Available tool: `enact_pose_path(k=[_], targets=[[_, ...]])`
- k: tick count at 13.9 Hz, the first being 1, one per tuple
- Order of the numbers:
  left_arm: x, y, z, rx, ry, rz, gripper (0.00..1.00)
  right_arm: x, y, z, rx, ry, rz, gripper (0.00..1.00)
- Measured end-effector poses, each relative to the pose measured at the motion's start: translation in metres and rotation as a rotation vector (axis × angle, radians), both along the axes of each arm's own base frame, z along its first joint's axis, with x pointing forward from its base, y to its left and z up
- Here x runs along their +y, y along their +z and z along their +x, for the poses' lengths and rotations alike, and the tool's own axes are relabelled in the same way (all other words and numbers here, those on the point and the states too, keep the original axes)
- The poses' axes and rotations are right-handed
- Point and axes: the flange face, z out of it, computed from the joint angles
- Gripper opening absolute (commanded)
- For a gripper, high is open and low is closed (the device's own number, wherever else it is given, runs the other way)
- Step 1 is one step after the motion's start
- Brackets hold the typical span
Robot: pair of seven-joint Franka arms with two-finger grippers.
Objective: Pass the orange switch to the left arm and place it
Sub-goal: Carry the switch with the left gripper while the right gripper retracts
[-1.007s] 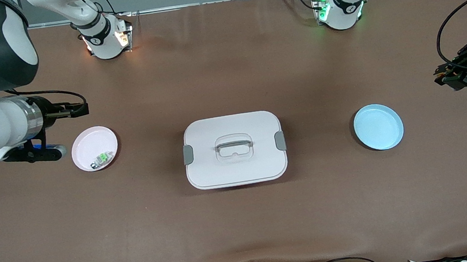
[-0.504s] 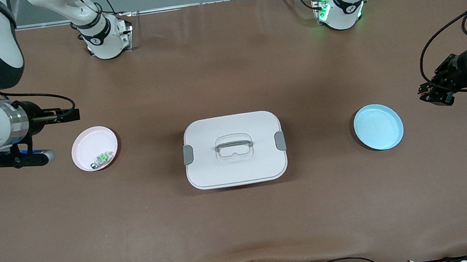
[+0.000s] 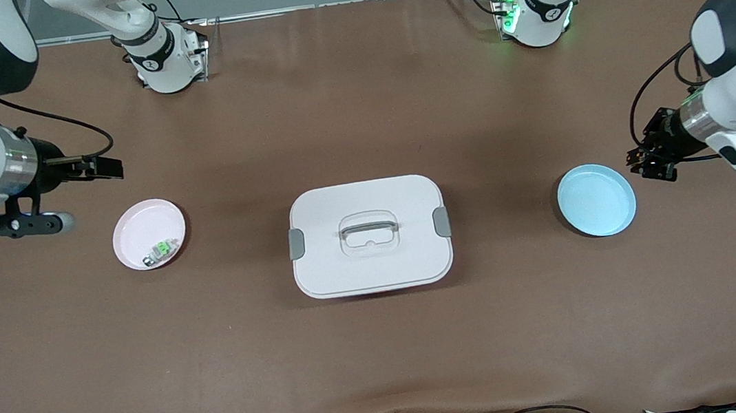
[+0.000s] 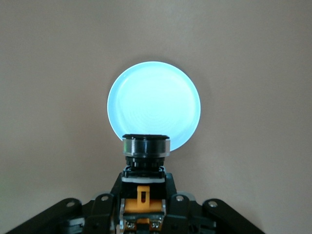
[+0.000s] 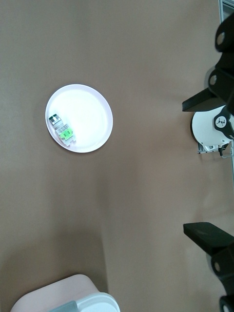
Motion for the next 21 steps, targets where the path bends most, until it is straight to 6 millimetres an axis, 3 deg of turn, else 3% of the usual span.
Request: enact_pose_path(k=[5,11,21], targets=[[0.001,-0.058,-0.023,-0.010,0.026,0.012,0.00,-0.038,-0.006,-0.006,-0.090,-0.041,0.014,1.00],[0.002,-0.103,-0.044,-0.027,0.045,0.019,0.00,-0.036,-0.008,-0.017,-0.176,-0.042,0.018,1.00],[-0.005,-0.206,-0.043,-0.024,0.053,0.043,0.00,-0.040,-0.008,-0.014,-0.205,-0.015,0.027,1.00]])
